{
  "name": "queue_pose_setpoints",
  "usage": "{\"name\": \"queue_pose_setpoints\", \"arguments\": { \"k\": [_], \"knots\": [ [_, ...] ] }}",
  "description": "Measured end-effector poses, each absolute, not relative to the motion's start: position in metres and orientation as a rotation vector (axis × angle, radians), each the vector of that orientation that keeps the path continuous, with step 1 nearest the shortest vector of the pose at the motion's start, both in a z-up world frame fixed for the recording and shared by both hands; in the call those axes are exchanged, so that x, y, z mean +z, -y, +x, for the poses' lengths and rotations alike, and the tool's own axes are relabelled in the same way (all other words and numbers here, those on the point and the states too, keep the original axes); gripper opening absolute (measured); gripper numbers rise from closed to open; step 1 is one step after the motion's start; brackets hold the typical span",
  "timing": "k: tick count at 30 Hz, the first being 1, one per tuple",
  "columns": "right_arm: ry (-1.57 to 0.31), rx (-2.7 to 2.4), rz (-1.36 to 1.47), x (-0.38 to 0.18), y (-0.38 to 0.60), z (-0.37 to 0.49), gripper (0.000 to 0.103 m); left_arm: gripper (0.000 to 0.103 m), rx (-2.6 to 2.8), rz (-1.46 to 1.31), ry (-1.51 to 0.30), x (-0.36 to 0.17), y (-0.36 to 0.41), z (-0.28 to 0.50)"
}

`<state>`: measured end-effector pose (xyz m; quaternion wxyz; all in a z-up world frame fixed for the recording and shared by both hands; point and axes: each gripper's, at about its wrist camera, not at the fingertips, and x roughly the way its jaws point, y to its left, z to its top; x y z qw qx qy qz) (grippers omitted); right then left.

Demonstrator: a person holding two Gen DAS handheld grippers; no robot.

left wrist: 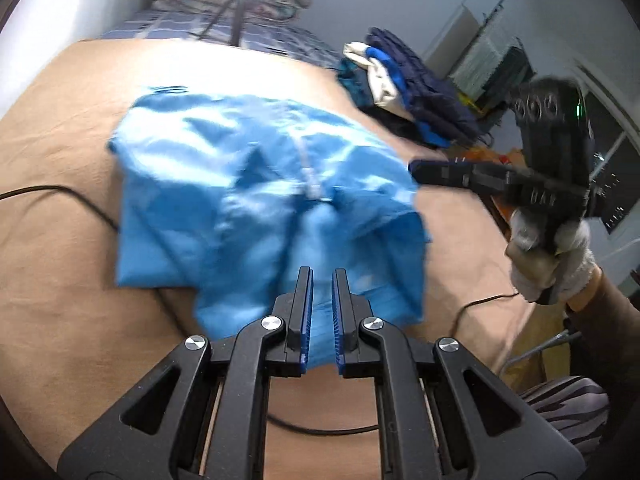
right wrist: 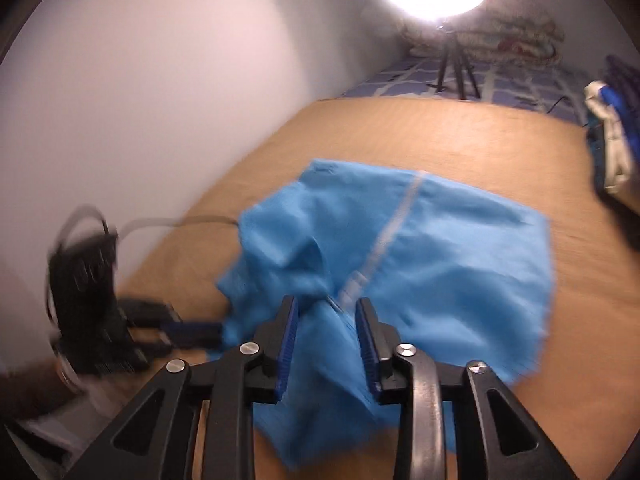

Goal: Fold large clothes

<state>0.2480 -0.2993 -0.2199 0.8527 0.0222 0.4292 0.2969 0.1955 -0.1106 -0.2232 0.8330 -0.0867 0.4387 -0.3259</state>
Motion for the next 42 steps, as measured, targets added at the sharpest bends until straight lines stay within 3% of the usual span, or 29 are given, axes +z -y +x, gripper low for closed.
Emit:
{"name": "queue_pose_setpoints", "arguments": {
  "k": [1, 3, 8, 10, 12, 14, 15, 16, 17, 21, 24, 26, 33, 35, 38, 40, 42],
  "knots": [
    [-0.909, 0.628, 0.011, -0.222, 0.305, 0.244, 0.040, 0.007, -0.701, -0.181, -0.934, -0.224, 0.116, 0.195],
    [-0.918, 0.629, -0.083, -0.226, 0.308, 0.233, 0.058, 0.007, -0.722, -0.179, -0.951, -0.227, 0.127, 0.195],
    [-0.946, 0.639, -0.335, -0.249, 0.287, 0.226, 0.059, 0.007, -0.779, -0.186, -1.005, -0.239, 0.151, 0.194],
    [-0.955, 0.633, -0.382, -0.258, 0.280, 0.235, 0.052, 0.007, -0.799, -0.189, -1.024, -0.243, 0.158, 0.193],
    [-0.965, 0.633, -0.386, -0.261, 0.278, 0.250, 0.038, 0.007, -0.816, -0.189, -1.035, -0.246, 0.162, 0.193],
    [-0.987, 0.652, -0.303, -0.261, 0.283, 0.268, 0.035, 0.007, -0.829, -0.183, -1.043, -0.248, 0.170, 0.195],
    [-1.010, 0.672, -0.215, -0.262, 0.289, 0.279, 0.027, 0.011, -0.835, -0.186, -1.047, -0.248, 0.173, 0.197],
    [-1.029, 0.690, -0.134, -0.263, 0.295, 0.287, 0.022, 0.026, -0.834, -0.193, -1.048, -0.247, 0.175, 0.200],
    [-1.049, 0.706, -0.040, -0.264, 0.303, 0.296, 0.018, 0.032, -0.831, -0.202, -1.044, -0.247, 0.177, 0.203],
    [-1.080, 0.741, 0.207, -0.269, 0.328, 0.309, 0.007, 0.036, -0.830, -0.243, -1.061, -0.254, 0.185, 0.216],
    [-1.095, 0.763, 0.353, -0.273, 0.343, 0.309, 0.005, 0.007, -0.857, -0.245, -1.076, -0.263, 0.193, 0.220],
    [-1.100, 0.758, 0.370, -0.274, 0.347, 0.306, 0.005, 0.006, -0.859, -0.201, -1.062, -0.265, 0.199, 0.217],
    [-1.028, 0.516, -0.015, -0.264, 0.328, 0.296, 0.009, 0.005, -0.877, -0.175, -1.046, -0.264, 0.199, 0.210],
    [-0.996, 0.429, -0.142, -0.262, 0.318, 0.290, 0.020, 0.005, -0.870, -0.166, -1.027, -0.253, 0.191, 0.207],
    [-0.924, 0.391, -0.105, -0.249, 0.327, 0.280, 0.020, 0.005, -0.858, -0.192, -0.990, -0.231, 0.167, 0.203],
    [-0.847, 0.424, -0.035, -0.233, 0.333, 0.268, 0.020, 0.015, -0.819, -0.193, -0.947, -0.217, 0.146, 0.205],
    [-0.805, 0.485, -0.010, -0.224, 0.326, 0.261, 0.019, 0.016, -0.755, -0.177, -0.918, -0.209, 0.126, 0.213]
  ]
}}
